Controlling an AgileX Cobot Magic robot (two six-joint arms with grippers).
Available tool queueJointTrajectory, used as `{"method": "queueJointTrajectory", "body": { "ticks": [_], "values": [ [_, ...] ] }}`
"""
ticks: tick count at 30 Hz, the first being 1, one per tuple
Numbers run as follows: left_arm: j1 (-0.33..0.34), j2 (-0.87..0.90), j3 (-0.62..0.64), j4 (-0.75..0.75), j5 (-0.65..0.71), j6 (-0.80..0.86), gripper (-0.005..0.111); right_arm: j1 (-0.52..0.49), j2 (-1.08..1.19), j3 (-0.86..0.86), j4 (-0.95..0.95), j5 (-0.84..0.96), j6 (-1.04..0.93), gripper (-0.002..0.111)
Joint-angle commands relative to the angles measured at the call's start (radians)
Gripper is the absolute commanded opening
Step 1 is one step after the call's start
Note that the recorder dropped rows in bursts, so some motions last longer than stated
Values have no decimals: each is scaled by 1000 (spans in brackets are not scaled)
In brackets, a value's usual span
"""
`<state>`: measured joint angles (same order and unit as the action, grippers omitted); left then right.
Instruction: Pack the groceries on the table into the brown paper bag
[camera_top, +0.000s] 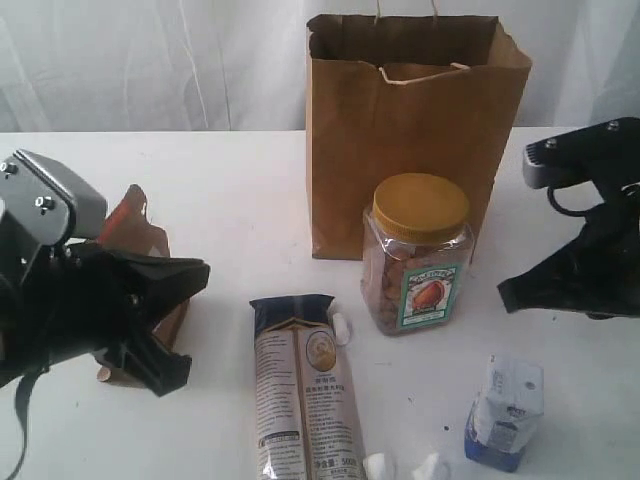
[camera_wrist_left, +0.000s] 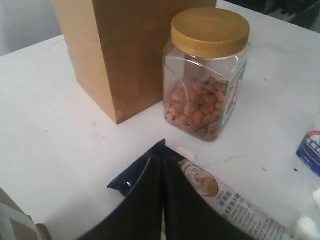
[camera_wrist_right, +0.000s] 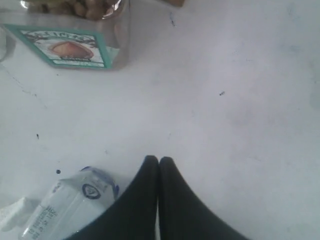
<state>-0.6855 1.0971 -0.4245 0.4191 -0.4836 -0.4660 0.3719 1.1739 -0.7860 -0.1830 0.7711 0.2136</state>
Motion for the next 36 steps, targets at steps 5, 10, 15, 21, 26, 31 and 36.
{"method": "queueJointTrajectory", "body": {
  "ticks": [5, 10, 15, 21, 26, 31, 36],
  "values": [
    [343, 282, -32, 526, -429, -382, 0, -254, 5, 10, 366, -30, -297, 0],
    [477, 481, -159, 779, -711, -576, 0, -456, 130, 8, 682, -4, -481, 0],
    [474, 545, -242, 887, -737, -668, 0, -547, 230, 6, 1131, 279, -885, 0],
    [452, 518, -241, 1025, -737, -701, 0, -547, 241, 6, 1131, 241, -913, 0],
    [416, 383, -236, 1017, -737, -665, 0, -547, 241, 6, 1131, 176, -913, 0],
    [392, 283, -236, 1025, -737, -667, 0, -547, 247, 6, 1131, 17, -898, 0],
    [392, 258, -236, 985, -722, -667, 0, -547, 253, 6, 1131, -53, -887, 0]
  ]
}}
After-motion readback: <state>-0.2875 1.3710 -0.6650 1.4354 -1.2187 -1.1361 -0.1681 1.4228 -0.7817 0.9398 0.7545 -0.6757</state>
